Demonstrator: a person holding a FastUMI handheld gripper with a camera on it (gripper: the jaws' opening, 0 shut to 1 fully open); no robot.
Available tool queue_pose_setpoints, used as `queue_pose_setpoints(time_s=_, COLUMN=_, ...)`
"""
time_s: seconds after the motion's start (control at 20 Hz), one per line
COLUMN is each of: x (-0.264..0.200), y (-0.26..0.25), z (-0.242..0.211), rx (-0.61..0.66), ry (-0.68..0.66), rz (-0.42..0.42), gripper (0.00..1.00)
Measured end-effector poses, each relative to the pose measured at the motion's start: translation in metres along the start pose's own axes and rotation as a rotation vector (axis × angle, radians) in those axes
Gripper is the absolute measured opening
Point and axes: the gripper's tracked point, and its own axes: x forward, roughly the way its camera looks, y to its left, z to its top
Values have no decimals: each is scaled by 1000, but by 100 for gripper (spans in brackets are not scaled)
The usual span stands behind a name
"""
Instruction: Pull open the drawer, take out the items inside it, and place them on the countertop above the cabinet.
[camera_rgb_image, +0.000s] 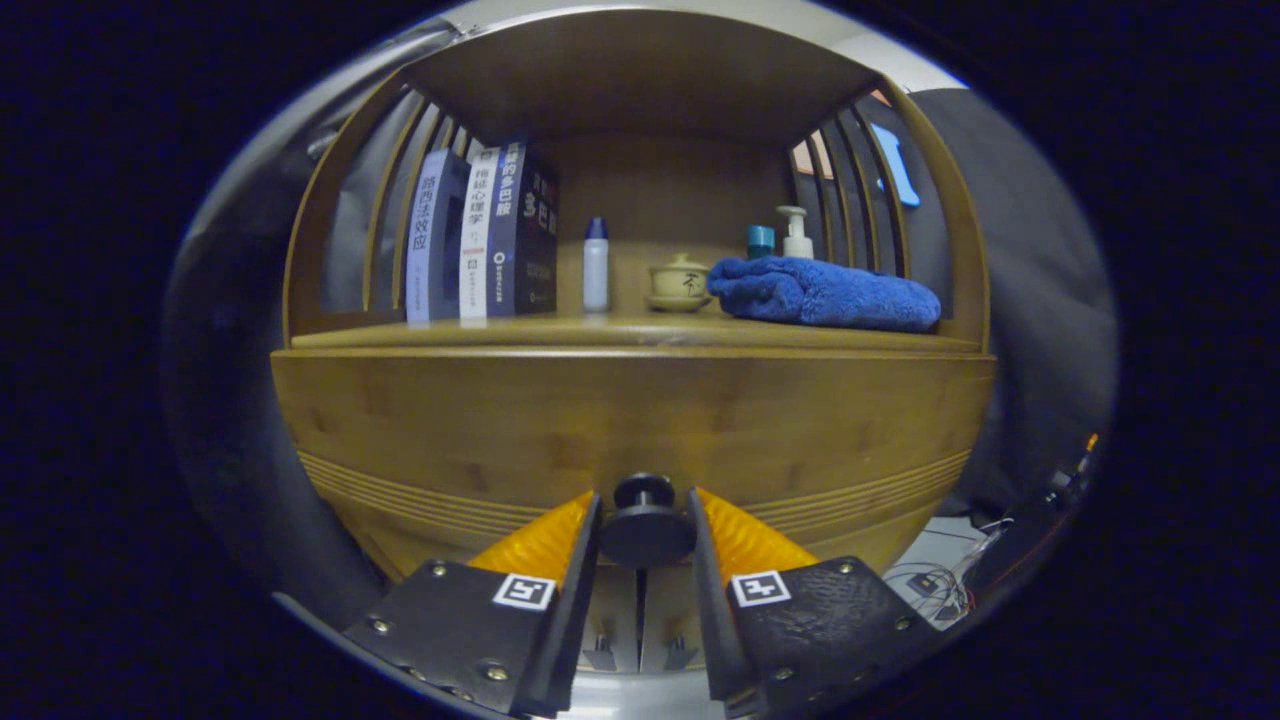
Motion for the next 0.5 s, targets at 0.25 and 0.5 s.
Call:
queue_pose_setpoints(time_s=0.25, x=-2, y=1, z=-5, rx=13, ry=58, rz=18, gripper=43)
queue_pose_setpoints(time_s=0.5, x=-3, y=-2, z=-10, rx=-75, ry=144, rz=-18, gripper=37)
